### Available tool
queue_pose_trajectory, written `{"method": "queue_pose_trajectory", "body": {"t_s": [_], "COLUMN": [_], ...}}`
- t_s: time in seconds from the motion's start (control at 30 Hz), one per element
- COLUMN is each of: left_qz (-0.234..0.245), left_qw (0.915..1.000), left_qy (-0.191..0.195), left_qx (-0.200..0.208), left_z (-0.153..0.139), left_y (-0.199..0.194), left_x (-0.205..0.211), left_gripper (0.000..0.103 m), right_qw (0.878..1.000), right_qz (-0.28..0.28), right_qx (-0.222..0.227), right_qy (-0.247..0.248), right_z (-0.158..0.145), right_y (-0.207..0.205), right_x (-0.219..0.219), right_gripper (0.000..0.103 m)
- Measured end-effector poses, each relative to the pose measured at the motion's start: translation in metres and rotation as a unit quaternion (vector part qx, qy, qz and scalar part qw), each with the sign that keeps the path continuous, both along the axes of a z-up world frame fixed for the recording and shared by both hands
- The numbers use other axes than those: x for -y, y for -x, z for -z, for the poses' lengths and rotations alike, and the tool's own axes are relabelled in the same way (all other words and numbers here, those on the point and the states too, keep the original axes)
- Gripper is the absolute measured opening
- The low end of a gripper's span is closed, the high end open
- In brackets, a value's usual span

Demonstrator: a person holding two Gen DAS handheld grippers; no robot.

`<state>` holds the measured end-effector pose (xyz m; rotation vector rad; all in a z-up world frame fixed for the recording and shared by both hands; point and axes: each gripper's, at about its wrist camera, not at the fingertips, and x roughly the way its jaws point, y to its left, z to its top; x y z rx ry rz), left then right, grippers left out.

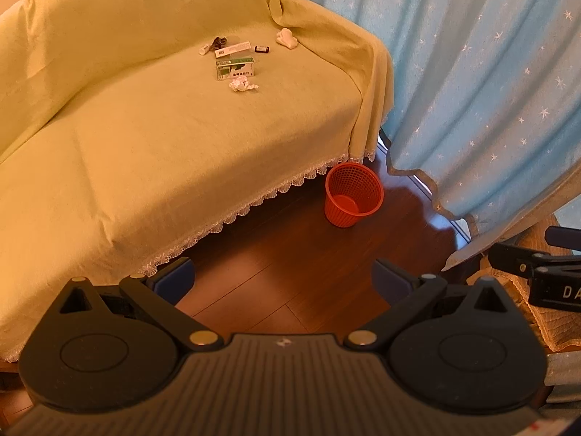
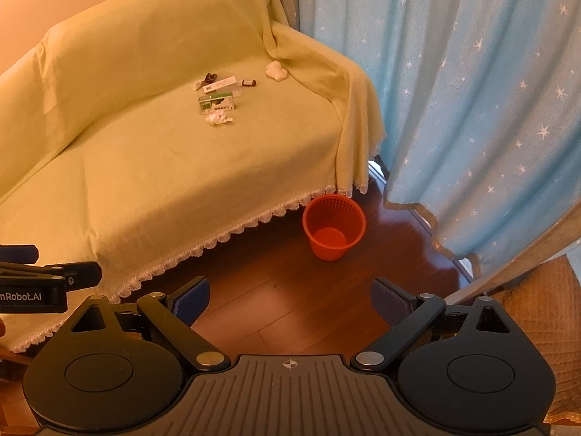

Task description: Organize objects

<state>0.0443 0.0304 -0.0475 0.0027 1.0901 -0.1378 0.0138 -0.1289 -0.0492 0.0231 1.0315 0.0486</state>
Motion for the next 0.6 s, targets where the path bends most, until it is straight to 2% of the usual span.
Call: {"method": "queue_pose_trajectory", "body": {"t_s": [0.13, 0.33, 0.47, 0.6], "left_qz": [0.006, -0.001, -0.011, -0.013], "left_qw": [0.9999, 0.9995, 0.9993, 0.9991], "left_qy": [0.004, 0.007, -0.004, -0.016], "left_qx": [-0.013, -0.031, -0.035, -0.038], "left_z": [0.014, 0.042, 0.069, 0.107], "left_y": [-0.023, -0.075, -0.121, -0.166], "left_x": [0.009, 0.033, 0.054, 0.076], "left_gripper": [0.102, 0.102, 0.102, 0.102], "right_qw": [1.0, 0.999, 0.996, 0.99], "right_qz": [-0.012, -0.045, -0.091, -0.137], "right_qx": [0.0, -0.002, -0.009, -0.02], "right_qy": [0.004, -0.005, -0.004, 0.005], "right_z": [0.011, 0.043, 0.078, 0.128], "right_y": [-0.017, -0.069, -0.118, -0.168], "right_x": [0.01, 0.035, 0.055, 0.079], "right_gripper": [0.093, 0.093, 0.093, 0.093]}}
